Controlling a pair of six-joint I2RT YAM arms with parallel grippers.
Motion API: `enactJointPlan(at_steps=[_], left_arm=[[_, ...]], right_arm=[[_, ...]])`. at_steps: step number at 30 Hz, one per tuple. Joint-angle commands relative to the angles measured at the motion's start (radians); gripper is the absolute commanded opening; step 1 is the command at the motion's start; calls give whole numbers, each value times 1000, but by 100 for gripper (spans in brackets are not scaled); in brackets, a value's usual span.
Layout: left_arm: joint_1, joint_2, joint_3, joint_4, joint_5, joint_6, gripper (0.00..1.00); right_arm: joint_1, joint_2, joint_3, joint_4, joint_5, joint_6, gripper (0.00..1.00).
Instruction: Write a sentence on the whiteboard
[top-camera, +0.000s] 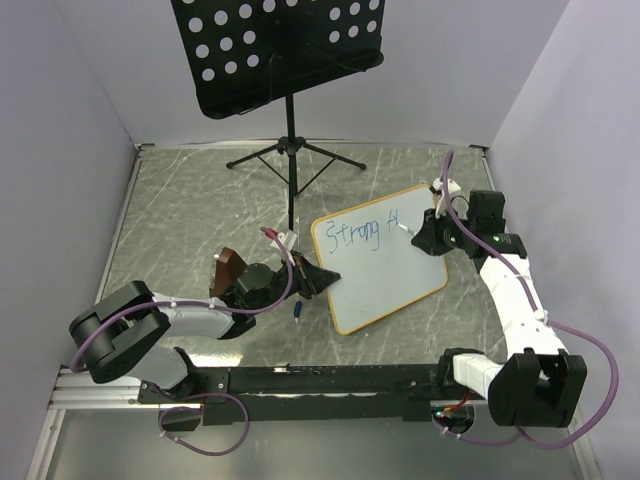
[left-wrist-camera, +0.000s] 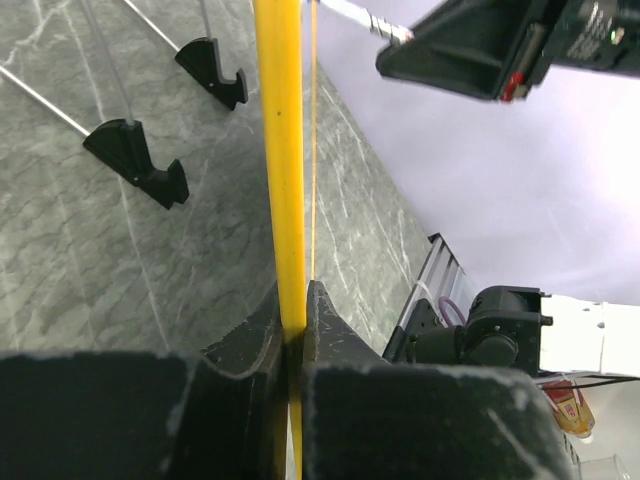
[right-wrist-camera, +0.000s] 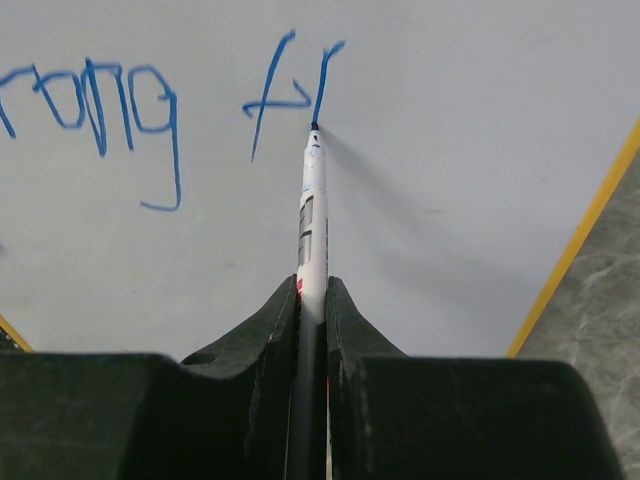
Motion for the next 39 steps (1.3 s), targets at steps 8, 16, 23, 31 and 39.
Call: enactJointPlan(at_steps=[8, 16, 23, 31, 39], left_arm=[[9, -8, 7, 162, 23, 7, 1], [9, 6, 7, 156, 43, 8, 1], [7, 6, 7, 145, 46, 19, 1], [10, 11, 10, 150, 49, 22, 1], [12, 5, 7, 153, 43, 22, 1]], right_arm=[[-5, -67, -58, -24, -18, -34, 0], [-5, -1, 34, 27, -9, 5, 0], [-7, 43, 77, 30, -3, 14, 0], [-8, 34, 57, 29, 42, 18, 0], [-11, 7, 45, -31, 2, -28, 0]])
